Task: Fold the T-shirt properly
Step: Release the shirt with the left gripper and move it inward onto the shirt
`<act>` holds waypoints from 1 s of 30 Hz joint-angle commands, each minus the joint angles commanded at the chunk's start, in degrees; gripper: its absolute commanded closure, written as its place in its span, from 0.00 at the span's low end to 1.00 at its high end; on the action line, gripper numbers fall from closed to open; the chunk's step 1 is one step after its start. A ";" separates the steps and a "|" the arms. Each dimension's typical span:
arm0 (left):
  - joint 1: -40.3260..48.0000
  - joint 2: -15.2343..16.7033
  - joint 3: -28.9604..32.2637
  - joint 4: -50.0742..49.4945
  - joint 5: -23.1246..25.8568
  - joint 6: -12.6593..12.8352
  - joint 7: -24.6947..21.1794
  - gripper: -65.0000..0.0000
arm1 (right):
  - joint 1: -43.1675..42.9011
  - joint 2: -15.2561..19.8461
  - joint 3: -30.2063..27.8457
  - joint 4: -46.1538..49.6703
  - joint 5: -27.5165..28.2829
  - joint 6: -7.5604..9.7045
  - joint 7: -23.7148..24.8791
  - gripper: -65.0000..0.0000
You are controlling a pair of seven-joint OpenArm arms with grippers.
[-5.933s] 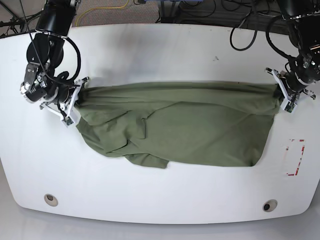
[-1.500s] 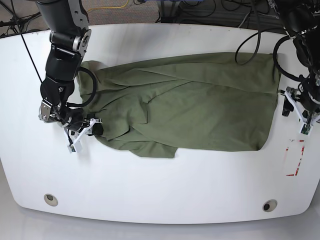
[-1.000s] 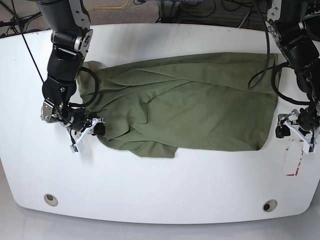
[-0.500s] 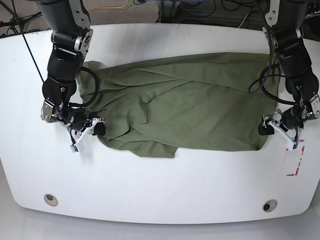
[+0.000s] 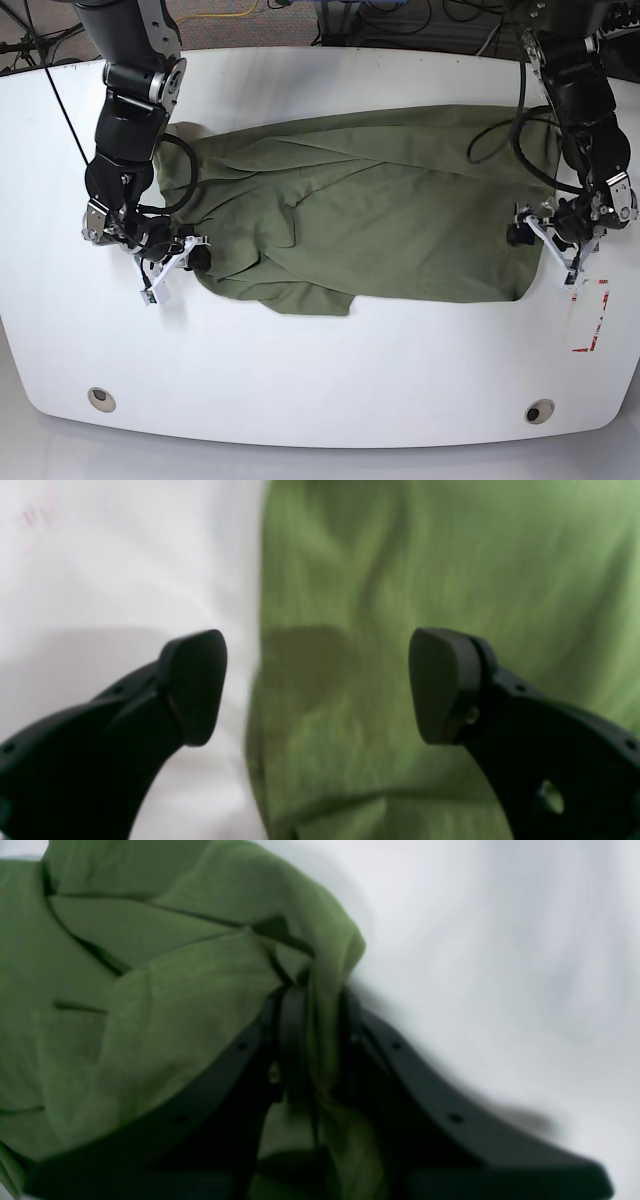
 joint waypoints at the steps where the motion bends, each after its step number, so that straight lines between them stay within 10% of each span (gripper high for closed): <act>1: 0.70 0.00 0.00 1.05 0.00 0.00 0.53 0.18 | -0.09 0.00 0.09 0.00 0.00 0.00 0.00 0.85; 30: 12.75 -1.41 0.00 11.34 -0.26 -3.96 2.64 0.18 | -0.18 -0.26 -0.09 0.00 0.09 0.00 0.00 0.85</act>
